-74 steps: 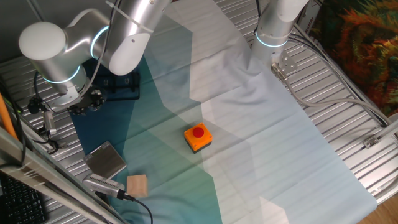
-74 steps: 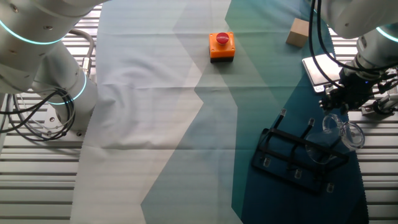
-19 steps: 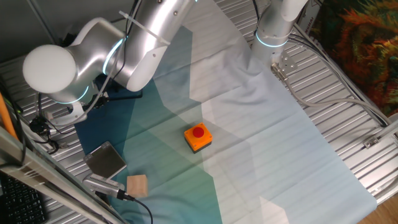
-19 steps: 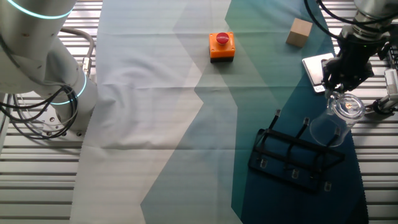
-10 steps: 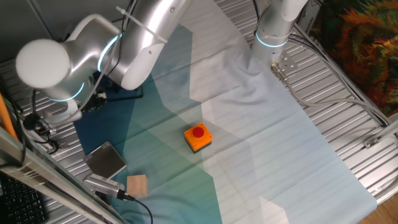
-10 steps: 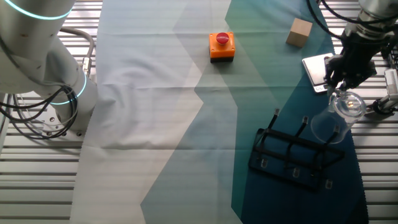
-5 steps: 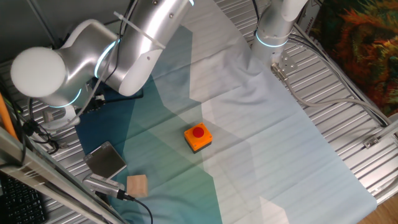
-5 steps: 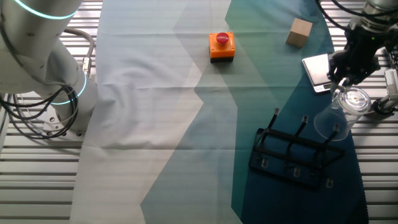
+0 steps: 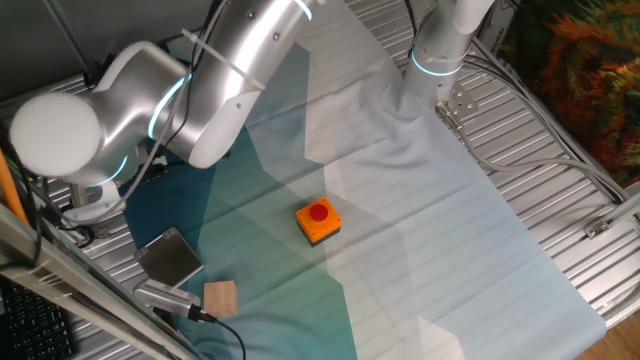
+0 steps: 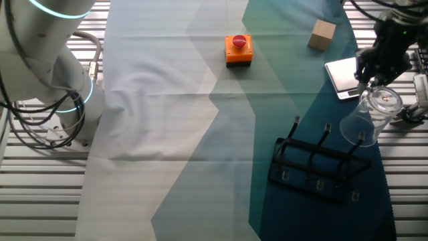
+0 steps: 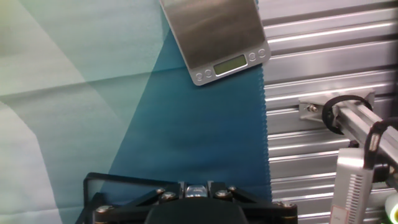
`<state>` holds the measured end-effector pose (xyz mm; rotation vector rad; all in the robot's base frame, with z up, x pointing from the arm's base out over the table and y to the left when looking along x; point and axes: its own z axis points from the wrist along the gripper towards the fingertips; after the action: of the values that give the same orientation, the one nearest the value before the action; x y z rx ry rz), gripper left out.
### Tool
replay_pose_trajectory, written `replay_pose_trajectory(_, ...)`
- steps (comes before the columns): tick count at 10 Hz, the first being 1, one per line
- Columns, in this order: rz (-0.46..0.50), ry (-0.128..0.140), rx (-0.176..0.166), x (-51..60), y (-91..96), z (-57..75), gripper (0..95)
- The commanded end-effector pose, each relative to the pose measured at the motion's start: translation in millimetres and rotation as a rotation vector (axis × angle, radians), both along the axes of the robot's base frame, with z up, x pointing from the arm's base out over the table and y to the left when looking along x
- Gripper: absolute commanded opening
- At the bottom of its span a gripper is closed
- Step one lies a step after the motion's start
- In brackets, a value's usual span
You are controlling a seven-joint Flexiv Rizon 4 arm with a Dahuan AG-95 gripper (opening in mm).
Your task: Take the cup off the cup rack
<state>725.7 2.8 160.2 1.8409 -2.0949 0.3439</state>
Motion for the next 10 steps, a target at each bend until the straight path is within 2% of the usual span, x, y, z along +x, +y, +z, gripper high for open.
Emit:
replay_pose_trajectory(1, 0.001, 0.006, -0.022, -1.3, 1.4, 2.0, 0.0)
replay_pose_trajectory(5, -0.011, 0.012, -0.033, -1.2, 3.7, 4.2, 0.0)
replay_pose_trajectory(10, -0.03, 0.024, -0.048, 2.6, 15.5, 13.2, 0.0)
